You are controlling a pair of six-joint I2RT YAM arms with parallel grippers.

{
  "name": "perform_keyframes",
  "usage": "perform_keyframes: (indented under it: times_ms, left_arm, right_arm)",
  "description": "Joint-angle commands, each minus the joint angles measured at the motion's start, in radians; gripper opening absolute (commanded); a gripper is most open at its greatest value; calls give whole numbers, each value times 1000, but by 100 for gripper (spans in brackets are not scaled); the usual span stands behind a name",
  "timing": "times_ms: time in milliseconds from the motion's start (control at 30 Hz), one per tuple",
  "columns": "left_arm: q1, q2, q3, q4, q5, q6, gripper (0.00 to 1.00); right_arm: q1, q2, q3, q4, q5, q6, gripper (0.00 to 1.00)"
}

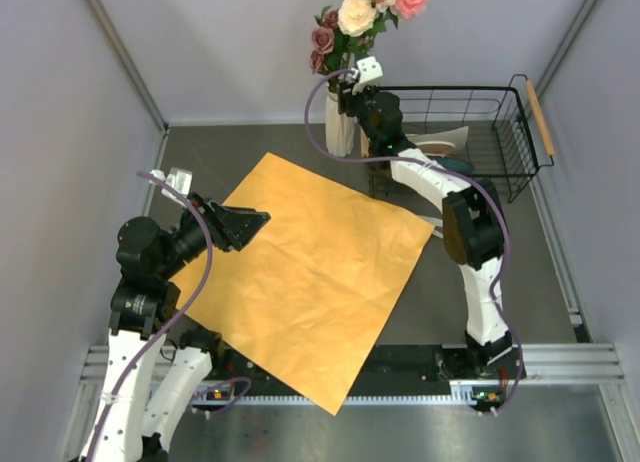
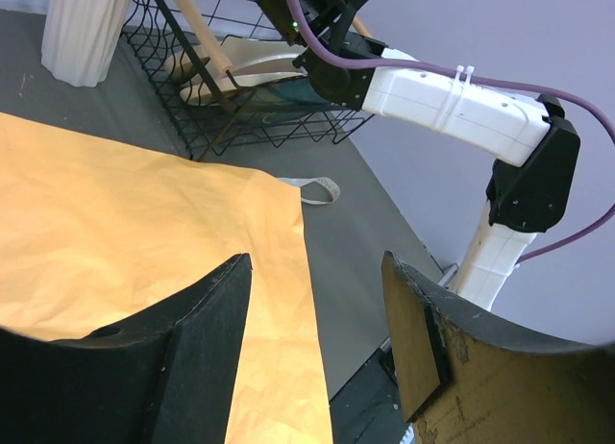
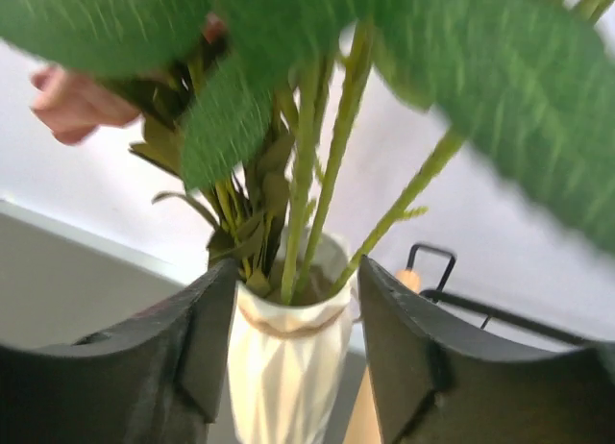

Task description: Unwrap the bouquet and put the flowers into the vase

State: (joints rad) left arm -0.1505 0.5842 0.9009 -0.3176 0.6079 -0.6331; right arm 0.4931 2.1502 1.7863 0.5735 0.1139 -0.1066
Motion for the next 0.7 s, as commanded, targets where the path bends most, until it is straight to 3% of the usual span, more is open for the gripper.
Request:
perform_keyframes:
  times_ms: [0,33,133,233,367,667]
  left_arm:
    - [-1,-14,-8,18,-7,4,62]
    - [-1,-12,-10,18,-7,4,62]
    - [-1,-7,-8,23,-10,7,62]
    - [-1,-1,-2,29,-8,13,62]
    - [-1,-1,0,32,-7,12,62]
    - [-1,-14,-8,11,3,-11,62]
  right_arm:
    - [-10,-94,-45,-60,-8,47,61]
    - [-8,-136,-51,-79,-3,56,70]
    - [-8,-205,-83,-184,6,91,75]
    - [-7,-321,-218,-236,21,166,82]
    - [-2,-486,-392,-280,38,243,86]
    - [79,-785,-591,-610,92,331,89]
